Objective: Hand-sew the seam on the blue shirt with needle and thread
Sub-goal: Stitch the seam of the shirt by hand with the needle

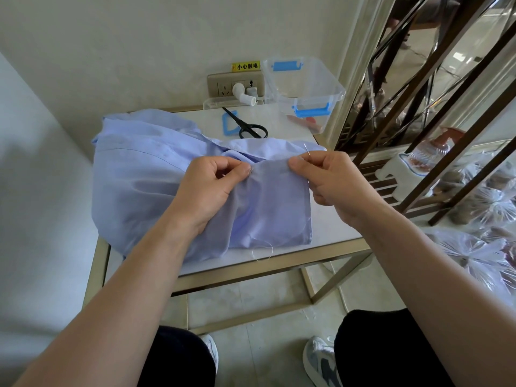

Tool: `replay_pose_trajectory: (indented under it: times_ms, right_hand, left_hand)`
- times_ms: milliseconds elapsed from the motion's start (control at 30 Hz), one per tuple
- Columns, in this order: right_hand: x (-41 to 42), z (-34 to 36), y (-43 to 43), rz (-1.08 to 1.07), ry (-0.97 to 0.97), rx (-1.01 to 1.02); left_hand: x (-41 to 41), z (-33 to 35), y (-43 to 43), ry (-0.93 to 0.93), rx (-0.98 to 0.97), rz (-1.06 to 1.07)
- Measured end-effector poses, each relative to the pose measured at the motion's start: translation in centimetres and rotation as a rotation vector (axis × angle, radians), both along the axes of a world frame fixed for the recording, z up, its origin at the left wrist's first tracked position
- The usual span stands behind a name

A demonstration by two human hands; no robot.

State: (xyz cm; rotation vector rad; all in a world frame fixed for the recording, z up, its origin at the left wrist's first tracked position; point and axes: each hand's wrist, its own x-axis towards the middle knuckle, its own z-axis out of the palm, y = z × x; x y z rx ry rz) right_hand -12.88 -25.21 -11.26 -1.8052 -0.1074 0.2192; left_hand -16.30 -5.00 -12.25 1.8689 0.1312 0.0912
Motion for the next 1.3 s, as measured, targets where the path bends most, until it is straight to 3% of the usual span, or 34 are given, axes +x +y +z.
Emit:
replay_pose_trajectory:
  times_ms: [300,467,633,833,933,1033,1100,1300]
  right_hand:
    - [0.2,-0.1,-0.1,-0.176,-0.132,-0.073]
    - [-0.9,-0.3,1.7,0.068,-0.126,-0.148]
    - [0.8,-0.5,1.0,-0.168,-0.080,-0.144]
    - [0.7,-1.4,1.3,0.036,-0.022,-0.429]
    - [0.6,-1.6,1.5,-0.009,-0.191,-0.589]
    - [0.1,-0.8,2.4,-0.072,-0.435,-0.445]
    - [-0.6,-0.4,3.2,0.017,-0.372,-0.314]
    - [-0.7,-1.5,4.2,0.098,-0.266,-0.276]
  left_hand:
    - [-0.1,0.1,-0.3,0.051,-0.085,0.003]
    - [0.0,0.2,-0.5,0.083,-0.171,0.034]
    - [-0.1,0.4,-0.3,0.106,-0.214,0.069]
    - [-0.2,0.3,-0.5,0.118,-0.211,0.117]
    - [-0.1,0.3,-0.5,0.129,-0.220,0.120]
    - [-0.1,0.3,-0.4,0.157,-0.257,0.114]
    - [-0.1,0.2,-0.4,0.155,-0.256,0.098]
    - [-0.1,0.0,-0.3,0.125,-0.276,0.079]
